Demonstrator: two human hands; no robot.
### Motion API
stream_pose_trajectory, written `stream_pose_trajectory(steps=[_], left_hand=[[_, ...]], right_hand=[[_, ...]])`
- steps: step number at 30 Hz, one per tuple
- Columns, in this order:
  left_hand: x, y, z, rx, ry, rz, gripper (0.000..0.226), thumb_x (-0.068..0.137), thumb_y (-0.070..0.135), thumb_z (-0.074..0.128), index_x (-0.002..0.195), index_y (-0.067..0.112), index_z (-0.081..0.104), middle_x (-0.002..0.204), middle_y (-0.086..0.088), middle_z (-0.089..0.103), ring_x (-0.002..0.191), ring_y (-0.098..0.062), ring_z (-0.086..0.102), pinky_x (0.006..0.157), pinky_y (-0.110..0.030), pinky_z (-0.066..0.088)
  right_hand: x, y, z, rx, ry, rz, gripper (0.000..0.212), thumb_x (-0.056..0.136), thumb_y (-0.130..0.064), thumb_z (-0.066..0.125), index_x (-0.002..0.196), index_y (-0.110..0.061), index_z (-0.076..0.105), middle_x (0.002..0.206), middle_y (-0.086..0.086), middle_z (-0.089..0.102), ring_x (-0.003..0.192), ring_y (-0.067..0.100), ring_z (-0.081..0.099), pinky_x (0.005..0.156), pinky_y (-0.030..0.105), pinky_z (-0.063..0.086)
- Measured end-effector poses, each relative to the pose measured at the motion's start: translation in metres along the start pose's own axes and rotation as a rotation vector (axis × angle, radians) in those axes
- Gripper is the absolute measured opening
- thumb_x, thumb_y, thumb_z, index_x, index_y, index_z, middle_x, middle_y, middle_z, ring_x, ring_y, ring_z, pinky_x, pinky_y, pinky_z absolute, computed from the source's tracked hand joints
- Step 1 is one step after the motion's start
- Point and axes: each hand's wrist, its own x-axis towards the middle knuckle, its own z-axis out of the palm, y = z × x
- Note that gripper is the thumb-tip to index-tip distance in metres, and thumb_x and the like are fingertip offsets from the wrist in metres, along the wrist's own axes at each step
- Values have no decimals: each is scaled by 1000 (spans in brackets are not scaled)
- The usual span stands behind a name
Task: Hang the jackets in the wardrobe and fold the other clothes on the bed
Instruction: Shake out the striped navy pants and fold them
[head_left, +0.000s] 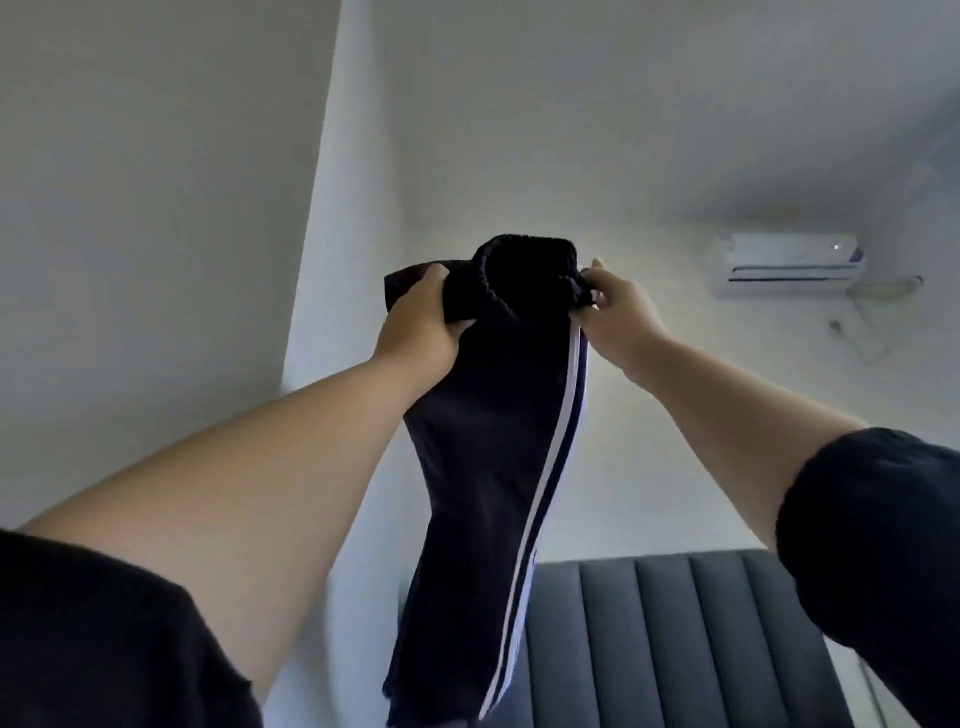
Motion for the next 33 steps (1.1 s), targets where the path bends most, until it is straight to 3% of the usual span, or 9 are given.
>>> stream_pose_trajectory(steps=[3,6,11,15,18,22,25,30,33], left_hand=[[-88,-23,32,28,-237,-171,24,93,22,56,114,13,47,96,4,54,89,-19,51,71,-29,37],[-196,-38,57,48,-490,-367,26,95,24,53,117,13,46,107,-6,59,91,-26,55,75,-34,44],[-397,-45,70,-37,-739,-619,29,95,28,54,120,14,48,113,-6,60,102,-25,56,84,-35,46],[-571,-26,67,-151,-910,-790,30,94,22,57,122,16,51,117,-3,59,105,-19,54,88,-31,43],[-682,-1,56,-166,-1078,-876,30,91,17,60,120,11,52,113,-10,61,104,-28,57,88,-37,46],[-785,22,33,106,-1343,-654,47,87,5,55,131,19,49,136,-10,46,124,-33,42,102,-35,35],[-810,30,22,227,-1362,-323,55,79,-2,58,129,18,51,155,2,27,140,-31,17,115,-44,11],[-809,23,14,227,-1321,-316,28,73,-3,60,92,16,56,160,1,14,147,-28,-10,116,-53,0],[-805,16,13,48,-1408,-489,27,76,-1,58,100,12,60,149,1,38,146,-28,11,118,-45,10]], right_hand=[[-95,60,14,-49,-108,242,15,92,-11,56,105,-11,62,122,10,60,107,26,57,75,28,44],[-209,105,20,-73,-248,451,9,92,-14,56,97,-11,62,76,3,53,70,18,45,52,21,34],[-401,143,15,-51,-513,681,24,90,-8,60,113,-4,63,115,2,55,104,9,45,98,28,38],[-565,144,-8,-87,-752,845,25,87,3,60,112,5,60,114,21,62,96,12,48,86,29,41],[-671,131,-38,-93,-920,950,42,83,-2,68,123,4,57,119,21,63,99,10,48,98,40,43],[-773,103,-69,-275,-1153,871,45,67,-34,62,95,0,70,120,10,66,103,25,60,90,33,41],[-810,94,-76,-566,-1198,657,30,59,-24,74,83,-7,69,140,3,52,122,38,49,97,41,33],[-816,89,-68,-627,-1170,514,29,54,-9,82,78,-8,66,134,4,58,132,40,43,105,60,27],[-813,83,-63,-592,-1249,500,26,66,-5,70,92,-6,68,118,2,67,136,29,40,113,56,14]])
